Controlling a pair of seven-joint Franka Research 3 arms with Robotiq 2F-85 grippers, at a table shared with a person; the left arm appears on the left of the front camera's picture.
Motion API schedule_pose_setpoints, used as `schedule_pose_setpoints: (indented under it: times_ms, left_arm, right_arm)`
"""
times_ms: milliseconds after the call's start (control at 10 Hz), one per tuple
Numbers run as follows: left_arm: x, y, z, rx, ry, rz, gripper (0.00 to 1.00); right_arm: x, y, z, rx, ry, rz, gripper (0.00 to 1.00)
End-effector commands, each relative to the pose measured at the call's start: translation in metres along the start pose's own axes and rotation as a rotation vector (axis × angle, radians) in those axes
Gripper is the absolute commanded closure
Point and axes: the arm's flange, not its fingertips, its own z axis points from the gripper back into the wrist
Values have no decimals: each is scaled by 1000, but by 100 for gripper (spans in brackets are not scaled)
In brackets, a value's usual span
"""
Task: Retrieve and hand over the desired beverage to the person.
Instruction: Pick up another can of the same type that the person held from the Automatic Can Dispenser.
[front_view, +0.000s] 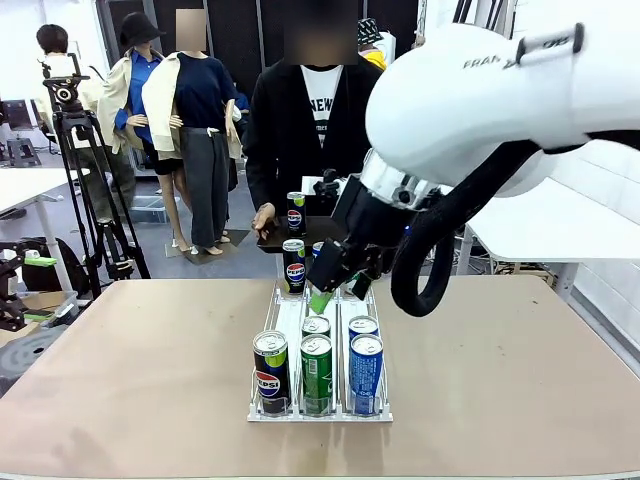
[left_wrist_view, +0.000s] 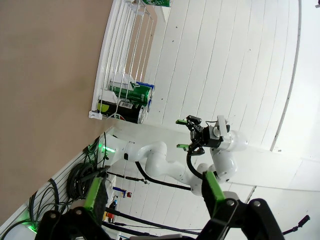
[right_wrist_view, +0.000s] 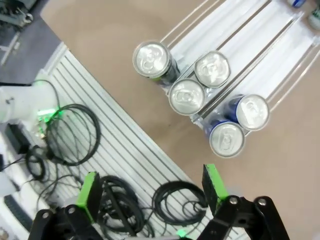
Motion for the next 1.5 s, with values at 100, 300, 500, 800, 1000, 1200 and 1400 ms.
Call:
schedule_pose_setpoints:
  times_ms: [100, 300, 500, 800, 1000, 1200, 1400]
  left_arm:
    - [-5, -1, 1, 6, 0, -1, 0]
    - [-5, -1, 1, 6, 0, -1, 0]
    - [-5, -1, 1, 6, 0, -1, 0]
    - [-5, -1, 1, 6, 0, -1, 0]
    - [-5, -1, 1, 6, 0, -1, 0]
    - [-5, -1, 1, 6, 0, -1, 0]
    - [-5, -1, 1, 6, 0, -1, 0]
  right_arm:
    - [16, 5, -30, -75, 16, -27, 0]
    - [26, -1, -47, -113, 4, -39, 0]
    - [34, -4, -60, -144, 15, -57, 0]
    - [40, 5, -85, -218, 36, -45, 0]
    - [40, 10, -95, -242, 49, -44, 0]
    - [42, 11, -106, -278, 60, -49, 0]
    - [44, 10, -117, -332, 56, -68, 0]
